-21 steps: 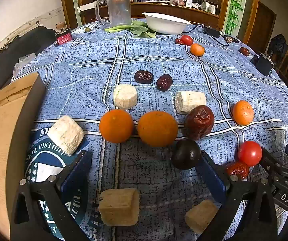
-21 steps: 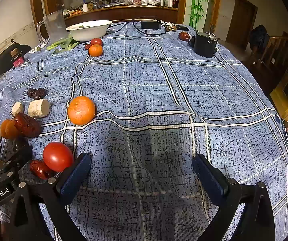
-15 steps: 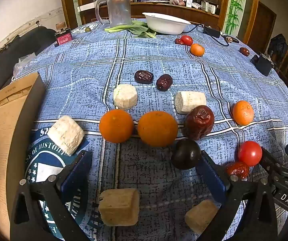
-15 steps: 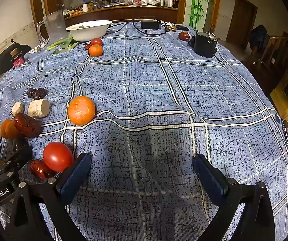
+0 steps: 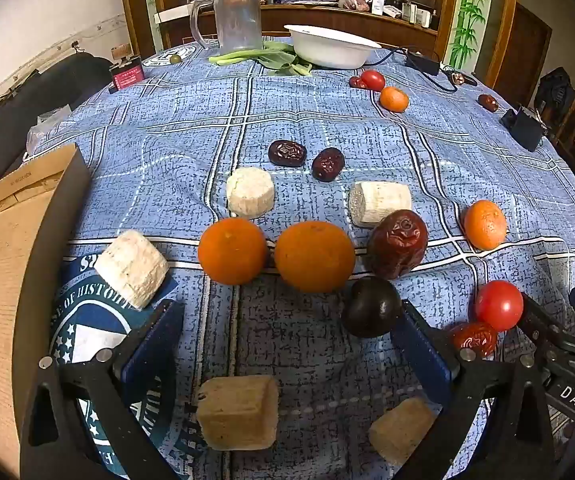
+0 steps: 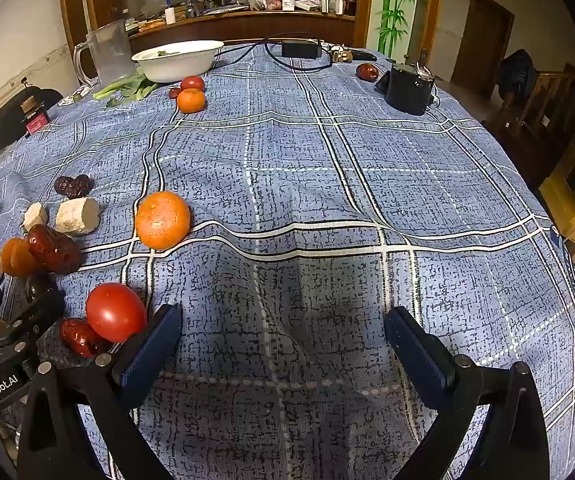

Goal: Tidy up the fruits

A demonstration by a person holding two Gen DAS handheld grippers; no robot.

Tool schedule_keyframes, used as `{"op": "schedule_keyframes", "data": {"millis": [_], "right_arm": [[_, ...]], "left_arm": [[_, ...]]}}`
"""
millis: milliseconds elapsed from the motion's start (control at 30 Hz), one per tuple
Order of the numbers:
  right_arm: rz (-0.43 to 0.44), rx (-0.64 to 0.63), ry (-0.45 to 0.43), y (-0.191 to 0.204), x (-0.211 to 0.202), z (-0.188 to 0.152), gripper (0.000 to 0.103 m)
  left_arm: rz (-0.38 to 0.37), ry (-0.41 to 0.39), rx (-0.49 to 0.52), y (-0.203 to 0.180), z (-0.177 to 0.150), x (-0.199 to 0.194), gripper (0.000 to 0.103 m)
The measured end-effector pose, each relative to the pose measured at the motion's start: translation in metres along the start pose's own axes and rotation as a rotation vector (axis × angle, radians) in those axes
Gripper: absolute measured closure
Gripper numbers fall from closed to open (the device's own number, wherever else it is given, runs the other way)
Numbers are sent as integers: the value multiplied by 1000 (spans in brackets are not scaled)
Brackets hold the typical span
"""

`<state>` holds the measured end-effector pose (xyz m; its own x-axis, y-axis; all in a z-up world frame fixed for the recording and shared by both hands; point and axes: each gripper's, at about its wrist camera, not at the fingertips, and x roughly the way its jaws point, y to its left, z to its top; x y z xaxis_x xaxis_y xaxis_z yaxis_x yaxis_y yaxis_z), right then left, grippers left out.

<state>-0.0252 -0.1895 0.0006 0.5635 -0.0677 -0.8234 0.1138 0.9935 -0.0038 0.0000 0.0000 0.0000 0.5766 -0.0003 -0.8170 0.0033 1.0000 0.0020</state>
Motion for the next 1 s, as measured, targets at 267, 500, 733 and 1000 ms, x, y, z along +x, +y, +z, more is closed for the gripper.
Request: {"op": "schedule_keyframes", "data": {"millis": [267,500,733,1000], "right_arm": [[-7,21,40,2,-2,-1,1],[-15,27,53,1,-9,-9,1],[-8,123,26,-8,-24,-14,1],[-21,161,-170,-10,-93,-28,1]], "left_arm": [[-35,53,54,-1,2,-1,0],[-65,-5,55,9,-9,-35,5],[-50,-138,74,21,-25,-97,4],[-77,-211,111,19,-44,-140,4]]}}
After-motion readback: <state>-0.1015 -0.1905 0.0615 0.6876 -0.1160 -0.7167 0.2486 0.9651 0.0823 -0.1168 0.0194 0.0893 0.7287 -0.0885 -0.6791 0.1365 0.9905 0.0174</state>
